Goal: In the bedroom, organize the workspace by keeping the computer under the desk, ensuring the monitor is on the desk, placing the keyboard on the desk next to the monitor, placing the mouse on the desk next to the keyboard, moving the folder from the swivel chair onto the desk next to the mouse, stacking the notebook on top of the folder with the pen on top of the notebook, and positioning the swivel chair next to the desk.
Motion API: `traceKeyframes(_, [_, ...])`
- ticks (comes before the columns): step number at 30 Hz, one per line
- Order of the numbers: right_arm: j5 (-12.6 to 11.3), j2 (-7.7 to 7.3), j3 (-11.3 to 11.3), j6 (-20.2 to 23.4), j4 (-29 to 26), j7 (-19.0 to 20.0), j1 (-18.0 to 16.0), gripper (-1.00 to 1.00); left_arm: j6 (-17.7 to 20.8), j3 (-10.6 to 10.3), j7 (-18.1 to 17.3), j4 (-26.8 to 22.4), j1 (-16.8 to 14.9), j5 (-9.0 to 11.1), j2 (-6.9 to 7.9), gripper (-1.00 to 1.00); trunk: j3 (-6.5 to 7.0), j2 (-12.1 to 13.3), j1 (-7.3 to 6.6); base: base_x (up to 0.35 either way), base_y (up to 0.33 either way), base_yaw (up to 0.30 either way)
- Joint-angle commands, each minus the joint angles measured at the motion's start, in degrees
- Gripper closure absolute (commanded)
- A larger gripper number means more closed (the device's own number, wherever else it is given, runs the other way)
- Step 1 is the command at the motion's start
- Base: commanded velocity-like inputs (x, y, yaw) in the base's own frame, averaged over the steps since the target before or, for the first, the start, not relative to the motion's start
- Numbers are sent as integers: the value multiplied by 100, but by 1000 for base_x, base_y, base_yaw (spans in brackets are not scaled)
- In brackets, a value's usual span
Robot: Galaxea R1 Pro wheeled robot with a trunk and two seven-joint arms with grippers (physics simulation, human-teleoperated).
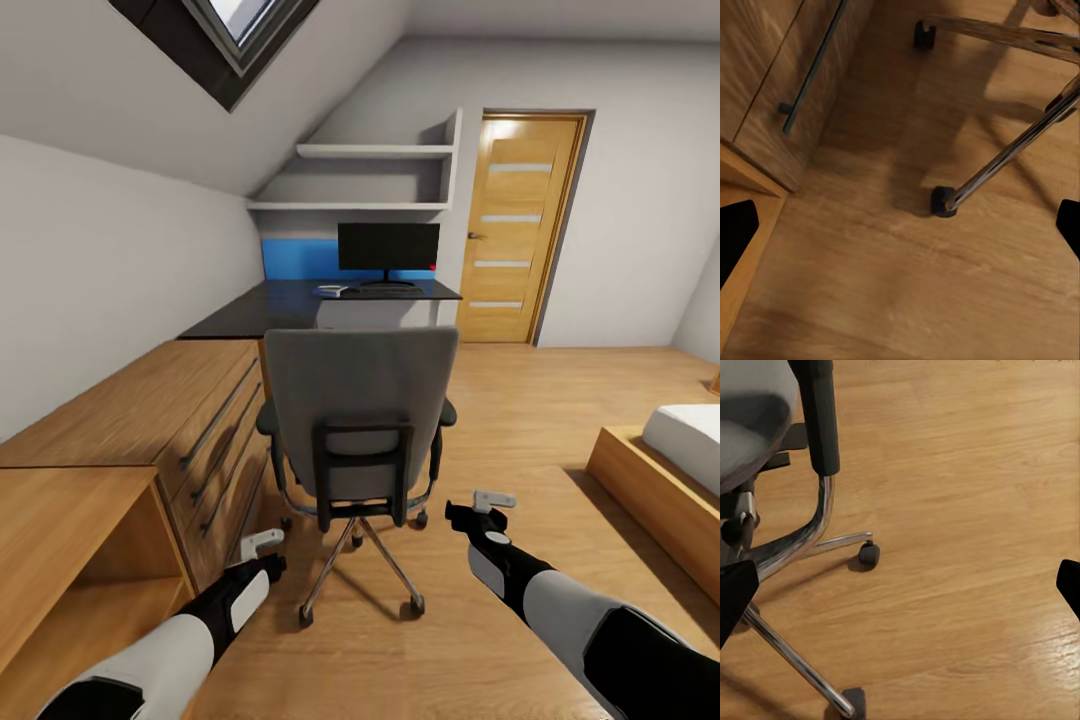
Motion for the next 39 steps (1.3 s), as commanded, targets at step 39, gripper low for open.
traceKeyframes(39, [32,27,68,-593,-12,-1,22,-100,-492,-42,44,209,-2,43,-10,-100,-581,-1287,702,0,0,0])
